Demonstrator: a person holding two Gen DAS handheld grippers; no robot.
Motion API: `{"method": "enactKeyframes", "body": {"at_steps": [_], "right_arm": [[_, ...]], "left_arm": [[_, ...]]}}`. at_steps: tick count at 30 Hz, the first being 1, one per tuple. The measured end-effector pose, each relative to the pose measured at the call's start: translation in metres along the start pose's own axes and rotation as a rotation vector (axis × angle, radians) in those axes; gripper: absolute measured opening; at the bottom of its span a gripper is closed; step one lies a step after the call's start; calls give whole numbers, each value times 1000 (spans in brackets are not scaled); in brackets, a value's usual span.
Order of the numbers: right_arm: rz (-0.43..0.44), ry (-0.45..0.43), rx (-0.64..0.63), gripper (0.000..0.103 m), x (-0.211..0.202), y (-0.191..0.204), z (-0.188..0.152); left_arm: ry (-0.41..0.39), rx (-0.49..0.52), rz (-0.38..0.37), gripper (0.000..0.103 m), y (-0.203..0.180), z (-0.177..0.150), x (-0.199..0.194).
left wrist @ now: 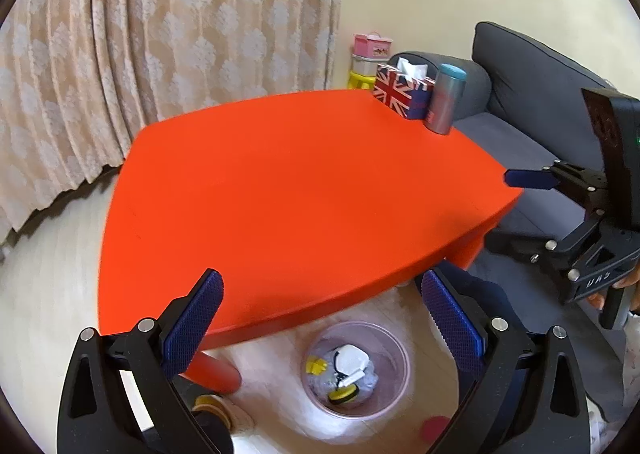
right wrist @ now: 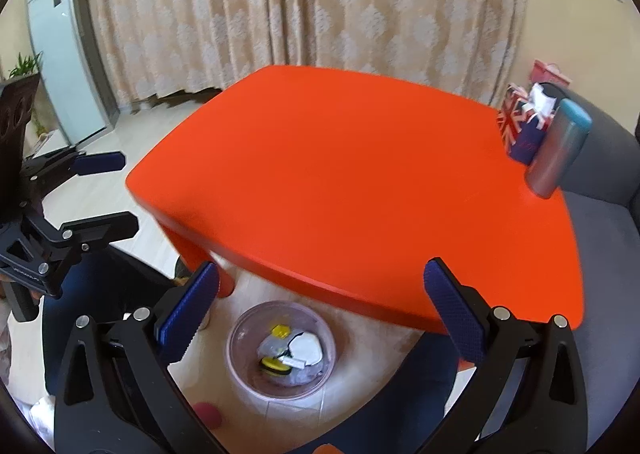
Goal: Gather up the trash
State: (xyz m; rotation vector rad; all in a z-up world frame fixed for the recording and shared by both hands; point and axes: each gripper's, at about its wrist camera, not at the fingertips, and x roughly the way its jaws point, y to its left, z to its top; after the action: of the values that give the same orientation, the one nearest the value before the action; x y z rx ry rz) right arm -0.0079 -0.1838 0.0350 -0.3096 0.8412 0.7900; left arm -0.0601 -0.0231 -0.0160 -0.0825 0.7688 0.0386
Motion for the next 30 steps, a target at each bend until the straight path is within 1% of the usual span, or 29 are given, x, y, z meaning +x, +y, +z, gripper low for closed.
{"method": "enactKeyframes", "body": {"at_steps": [6, 9, 17, 27, 30], "right_arm": [[-42, -39, 38, 100, -5, -18, 20], [-62, -56, 54, 100, -7, -27, 31], [-78, -96, 83, 100, -12, -45, 55], [-79, -107, 89, 100, -12, -50, 63], [-79, -110, 90, 100, -12, -50, 65]], "left_arm": [[-17, -6, 6, 96, 10, 20, 1], [-18, -10, 22, 96, 15, 28, 3], [-60, -15, 58, 97, 19, 54, 1], [-68, -43, 60, 97, 22, 70, 5], [-71, -46, 77, 97, 22, 74, 5]]}}
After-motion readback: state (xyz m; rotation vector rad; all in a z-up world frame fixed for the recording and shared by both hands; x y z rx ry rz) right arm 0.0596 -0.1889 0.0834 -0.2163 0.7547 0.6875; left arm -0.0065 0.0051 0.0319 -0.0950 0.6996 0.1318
